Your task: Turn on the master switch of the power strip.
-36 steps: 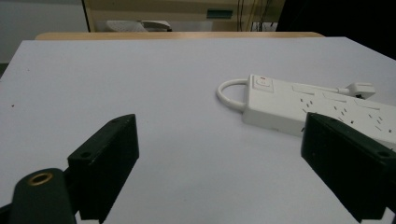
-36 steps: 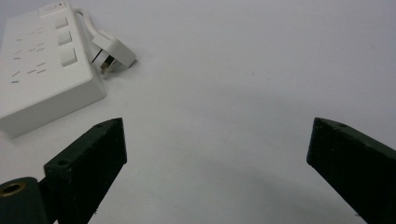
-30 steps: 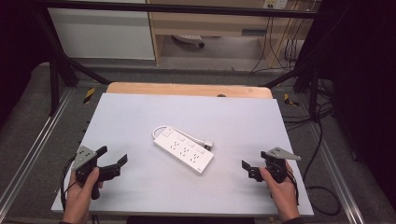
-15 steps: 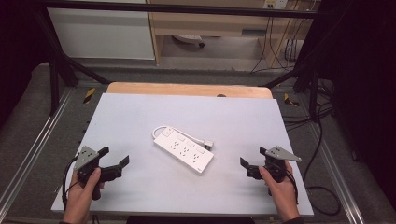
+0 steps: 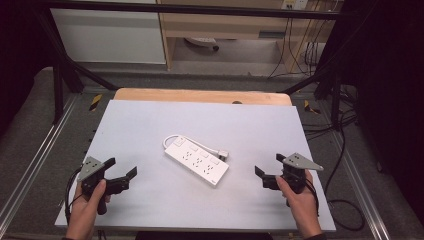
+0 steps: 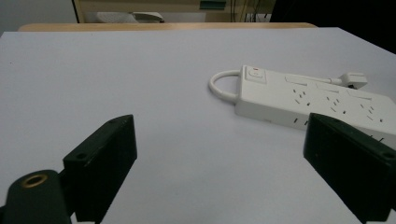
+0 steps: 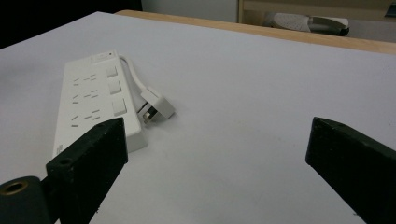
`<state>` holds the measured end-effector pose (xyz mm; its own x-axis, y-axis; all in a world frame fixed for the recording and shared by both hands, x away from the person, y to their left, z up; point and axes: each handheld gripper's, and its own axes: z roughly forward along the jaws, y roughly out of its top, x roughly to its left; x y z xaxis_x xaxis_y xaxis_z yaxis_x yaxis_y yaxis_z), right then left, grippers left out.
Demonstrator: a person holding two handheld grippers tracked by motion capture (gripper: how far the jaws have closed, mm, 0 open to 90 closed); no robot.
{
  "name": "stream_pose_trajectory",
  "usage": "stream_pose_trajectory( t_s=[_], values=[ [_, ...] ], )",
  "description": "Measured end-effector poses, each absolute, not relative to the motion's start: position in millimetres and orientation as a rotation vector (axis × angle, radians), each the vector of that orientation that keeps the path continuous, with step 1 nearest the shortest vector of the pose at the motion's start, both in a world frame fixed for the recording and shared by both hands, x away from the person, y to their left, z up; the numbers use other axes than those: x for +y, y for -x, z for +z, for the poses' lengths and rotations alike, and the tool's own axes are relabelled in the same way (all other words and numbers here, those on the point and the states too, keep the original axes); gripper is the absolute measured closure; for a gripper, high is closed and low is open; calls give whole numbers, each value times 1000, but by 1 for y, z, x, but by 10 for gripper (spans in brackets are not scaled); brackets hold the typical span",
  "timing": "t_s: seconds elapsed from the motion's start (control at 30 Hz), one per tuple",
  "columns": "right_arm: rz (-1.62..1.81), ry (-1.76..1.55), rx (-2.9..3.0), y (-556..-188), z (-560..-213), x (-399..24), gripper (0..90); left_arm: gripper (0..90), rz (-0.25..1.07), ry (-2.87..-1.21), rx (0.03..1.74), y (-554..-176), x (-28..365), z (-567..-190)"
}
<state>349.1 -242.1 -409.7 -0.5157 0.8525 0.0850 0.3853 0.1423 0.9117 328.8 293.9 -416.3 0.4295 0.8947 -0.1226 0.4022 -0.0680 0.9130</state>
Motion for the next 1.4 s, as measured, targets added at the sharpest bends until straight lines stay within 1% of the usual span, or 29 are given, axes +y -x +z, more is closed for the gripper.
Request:
stream_pose_trajectory(
  t_s=[0.2,0.47,0.73,0.93,1.4],
  values=[
    [1341,-1180,2009,-352,-400,-237,39,97,624,-1689,1157,-329,293,-417],
    [1406,-1162,1999,-358,-385,-232,32,96,615,-1733,1142,-330,286,-419],
    [1440,-1161,2008,-371,-378,-221,41,98,638,-1712,1135,-331,288,-418],
    [1428,-1103,1999,-383,-366,-204,56,91,655,-1707,1103,-336,287,-416],
    [1434,-1065,2013,-409,-348,-171,62,90,644,-1712,1128,-333,289,-417]
  ],
)
